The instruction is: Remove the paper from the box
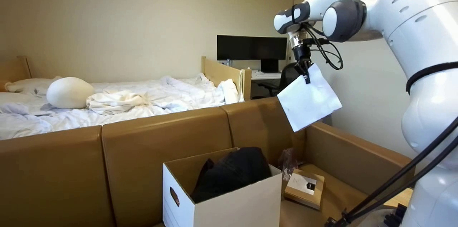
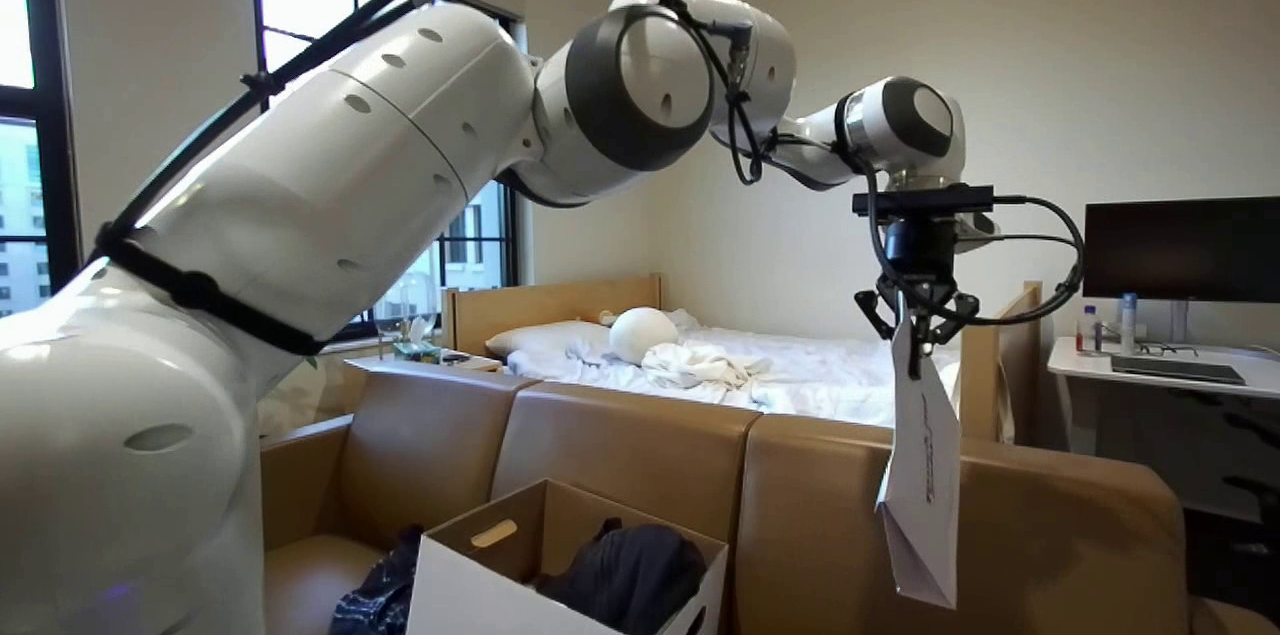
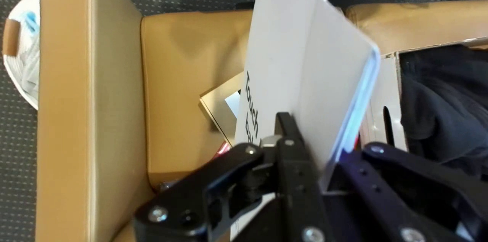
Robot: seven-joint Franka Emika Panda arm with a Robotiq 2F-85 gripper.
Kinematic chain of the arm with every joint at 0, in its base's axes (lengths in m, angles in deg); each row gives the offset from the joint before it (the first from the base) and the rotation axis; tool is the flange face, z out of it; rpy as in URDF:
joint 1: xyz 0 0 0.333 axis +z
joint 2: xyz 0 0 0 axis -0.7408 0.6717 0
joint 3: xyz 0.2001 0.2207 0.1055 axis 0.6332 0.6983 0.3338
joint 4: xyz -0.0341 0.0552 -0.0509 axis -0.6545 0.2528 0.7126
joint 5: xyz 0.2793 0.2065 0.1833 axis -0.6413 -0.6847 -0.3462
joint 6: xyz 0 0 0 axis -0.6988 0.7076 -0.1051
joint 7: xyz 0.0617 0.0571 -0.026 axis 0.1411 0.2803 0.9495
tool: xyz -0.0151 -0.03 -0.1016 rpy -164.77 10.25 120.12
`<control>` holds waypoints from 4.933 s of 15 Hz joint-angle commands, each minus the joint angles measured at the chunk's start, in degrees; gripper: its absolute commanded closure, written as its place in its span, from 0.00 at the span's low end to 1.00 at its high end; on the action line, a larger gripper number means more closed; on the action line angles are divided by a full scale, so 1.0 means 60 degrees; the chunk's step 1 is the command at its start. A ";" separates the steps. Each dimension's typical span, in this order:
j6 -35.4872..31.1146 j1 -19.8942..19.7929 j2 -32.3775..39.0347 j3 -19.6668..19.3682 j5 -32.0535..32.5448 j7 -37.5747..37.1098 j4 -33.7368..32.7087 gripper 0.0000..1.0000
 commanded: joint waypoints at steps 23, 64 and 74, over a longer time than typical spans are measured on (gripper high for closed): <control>0.3332 -0.0728 0.4002 -0.0961 0.1600 -0.0181 -0.3599 0.97; 0.3186 -0.1793 0.6006 -0.0815 0.2135 0.0869 -0.5347 0.97; 0.3403 -0.2115 0.6493 -0.0756 0.1879 -0.0293 -0.5198 0.97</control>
